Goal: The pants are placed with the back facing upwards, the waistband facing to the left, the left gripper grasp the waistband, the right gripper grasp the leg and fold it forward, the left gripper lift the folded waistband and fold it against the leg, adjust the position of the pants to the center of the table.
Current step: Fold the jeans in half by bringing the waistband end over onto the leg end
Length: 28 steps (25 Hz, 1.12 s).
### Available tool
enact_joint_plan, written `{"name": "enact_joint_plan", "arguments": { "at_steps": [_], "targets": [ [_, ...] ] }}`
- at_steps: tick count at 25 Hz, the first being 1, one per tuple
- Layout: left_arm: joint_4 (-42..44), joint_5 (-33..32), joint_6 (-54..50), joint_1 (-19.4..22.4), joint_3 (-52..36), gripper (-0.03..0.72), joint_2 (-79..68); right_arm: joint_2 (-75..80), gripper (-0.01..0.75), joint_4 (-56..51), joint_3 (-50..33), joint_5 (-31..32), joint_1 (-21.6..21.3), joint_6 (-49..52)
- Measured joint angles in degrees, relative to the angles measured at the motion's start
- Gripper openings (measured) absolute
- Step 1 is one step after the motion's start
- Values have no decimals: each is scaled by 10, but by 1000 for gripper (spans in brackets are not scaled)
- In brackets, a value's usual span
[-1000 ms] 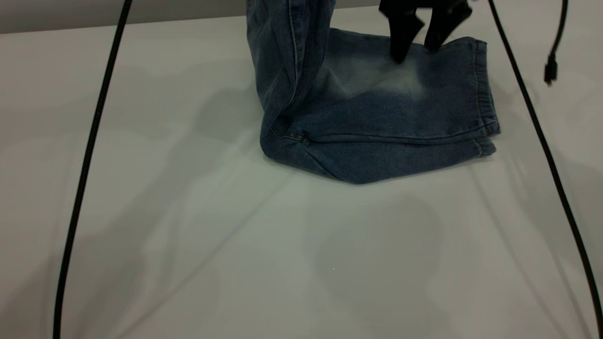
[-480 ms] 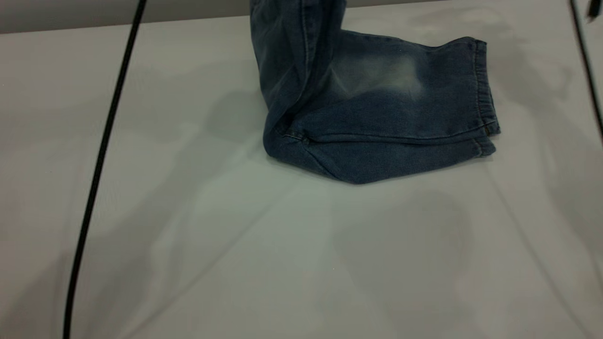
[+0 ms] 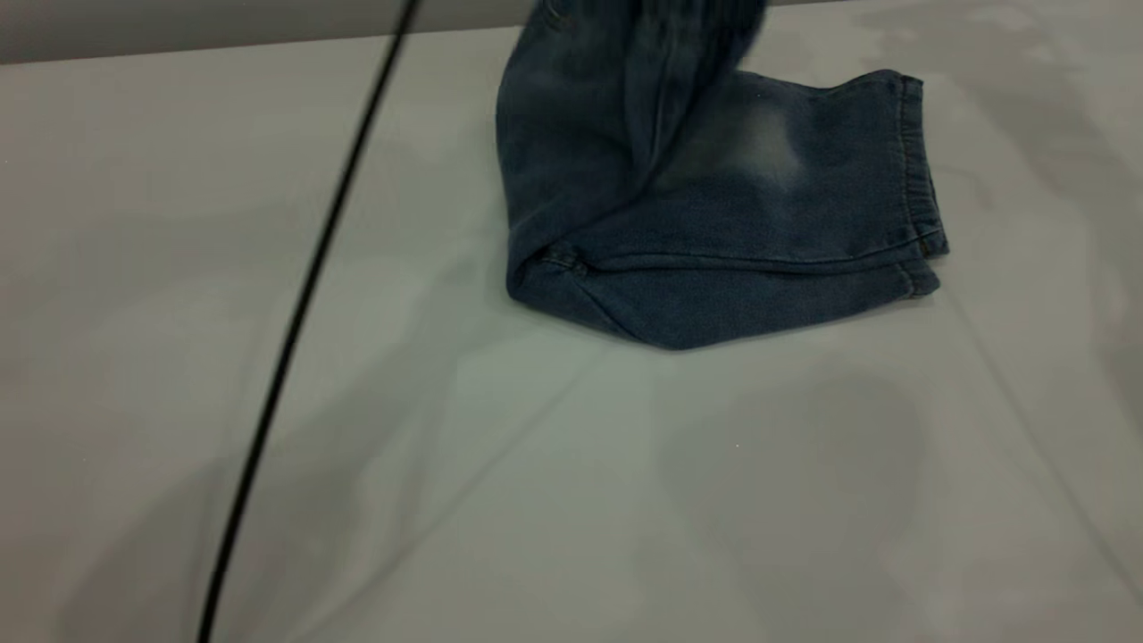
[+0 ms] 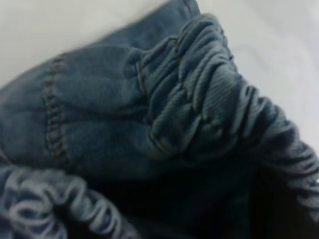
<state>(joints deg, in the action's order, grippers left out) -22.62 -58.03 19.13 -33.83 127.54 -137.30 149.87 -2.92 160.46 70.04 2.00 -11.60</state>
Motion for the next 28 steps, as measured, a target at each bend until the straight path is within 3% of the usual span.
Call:
{"name": "enact_joint_plan", "arguments": {
  "at_steps": [8,17,20,28],
  "targets": [
    [0,64,115,-42,0,101,-42,0,447,-2,-1,0,-15,1],
    [-1,140,119,-60,0,437,-49,1,447,-3,-1,-1,-16,7],
    [-1,150,117,-60,0,508,-48,-4,447,-3,-1,-1,-16,7],
    [-2,169,116,-60,32,533,-45,-40,447,-4,-1,-1,-16,7]
  ]
}}
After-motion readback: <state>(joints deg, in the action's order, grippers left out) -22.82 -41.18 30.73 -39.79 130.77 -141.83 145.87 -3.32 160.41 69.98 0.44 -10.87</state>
